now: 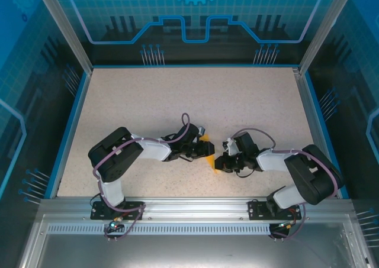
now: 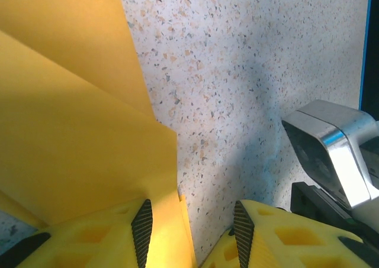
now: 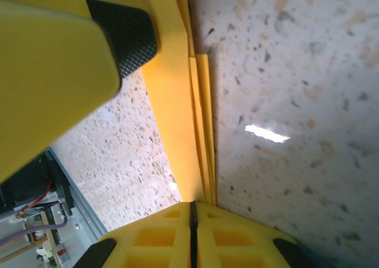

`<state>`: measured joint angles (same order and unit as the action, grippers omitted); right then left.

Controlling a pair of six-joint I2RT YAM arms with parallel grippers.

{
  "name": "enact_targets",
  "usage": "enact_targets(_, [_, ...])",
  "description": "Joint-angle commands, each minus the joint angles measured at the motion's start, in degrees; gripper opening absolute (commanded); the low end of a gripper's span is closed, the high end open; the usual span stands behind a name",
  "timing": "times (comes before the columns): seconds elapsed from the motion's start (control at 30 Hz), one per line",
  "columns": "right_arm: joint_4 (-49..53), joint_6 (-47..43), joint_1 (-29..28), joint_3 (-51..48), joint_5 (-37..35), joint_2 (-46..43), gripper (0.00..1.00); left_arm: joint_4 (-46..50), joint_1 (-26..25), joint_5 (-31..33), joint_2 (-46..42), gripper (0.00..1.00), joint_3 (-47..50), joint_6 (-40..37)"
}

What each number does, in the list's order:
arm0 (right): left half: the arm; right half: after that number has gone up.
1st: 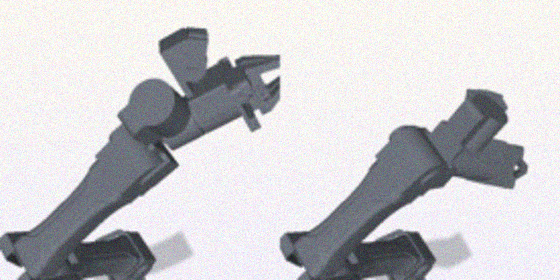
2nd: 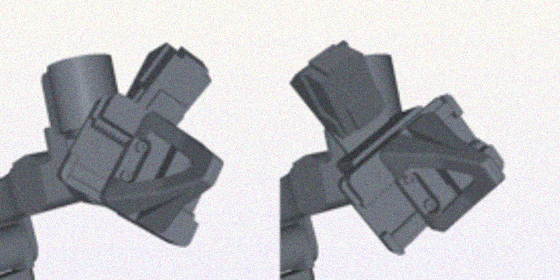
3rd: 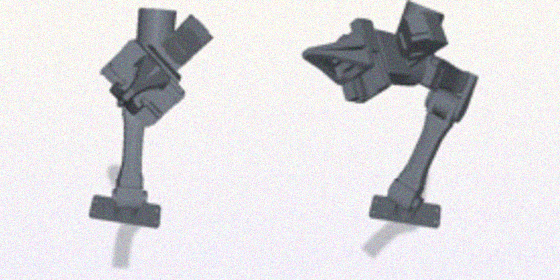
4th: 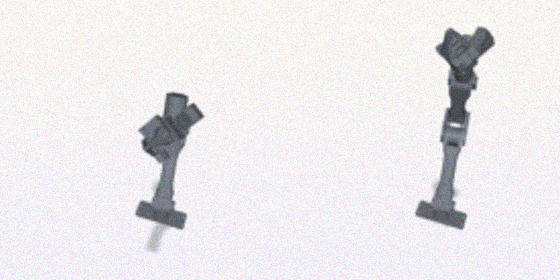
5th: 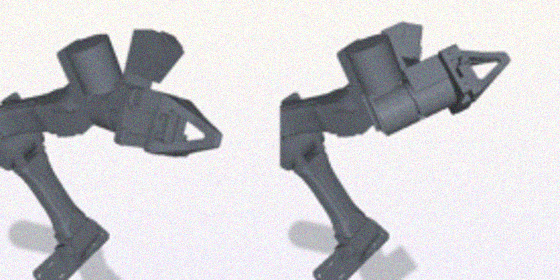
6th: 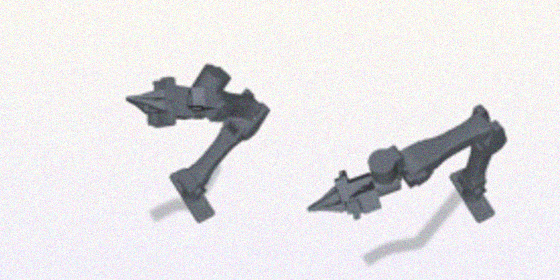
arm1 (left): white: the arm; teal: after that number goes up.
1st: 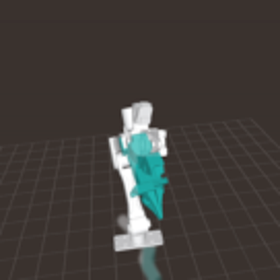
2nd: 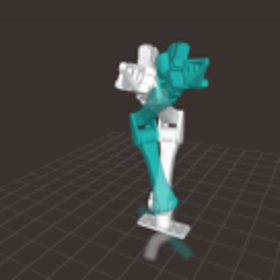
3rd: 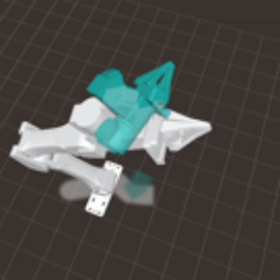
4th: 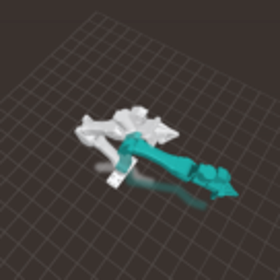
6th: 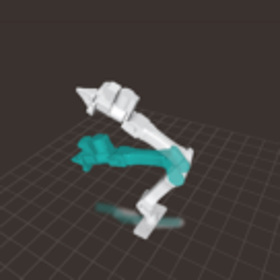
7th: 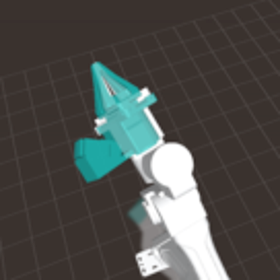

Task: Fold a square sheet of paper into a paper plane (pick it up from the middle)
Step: Fold the wing for the fifth time at the center of the table.

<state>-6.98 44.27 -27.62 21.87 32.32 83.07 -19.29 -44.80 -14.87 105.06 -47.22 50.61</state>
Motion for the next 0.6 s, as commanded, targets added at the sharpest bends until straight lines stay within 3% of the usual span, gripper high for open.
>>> enact_targets(0.0, [7.74,-2.15,-1.04,-1.77,-1.43,-1.83,0.09,3.31,0.22,0.68,1.82,0.45,-1.03,-0.69])
enact_targets(0.3, [10.24,-1.82,-3.76,1.76,-2.43,-11.84,0.11,3.44,0.23,0.46,2.17,0.45,-1.34,-0.38])
enact_targets(0.57, [7.7,-0.69,-5.52,4.18,-3.67,-7.43,0.11,3.42,0.15,0.37,2.26,0.45,-1.41,-0.38])
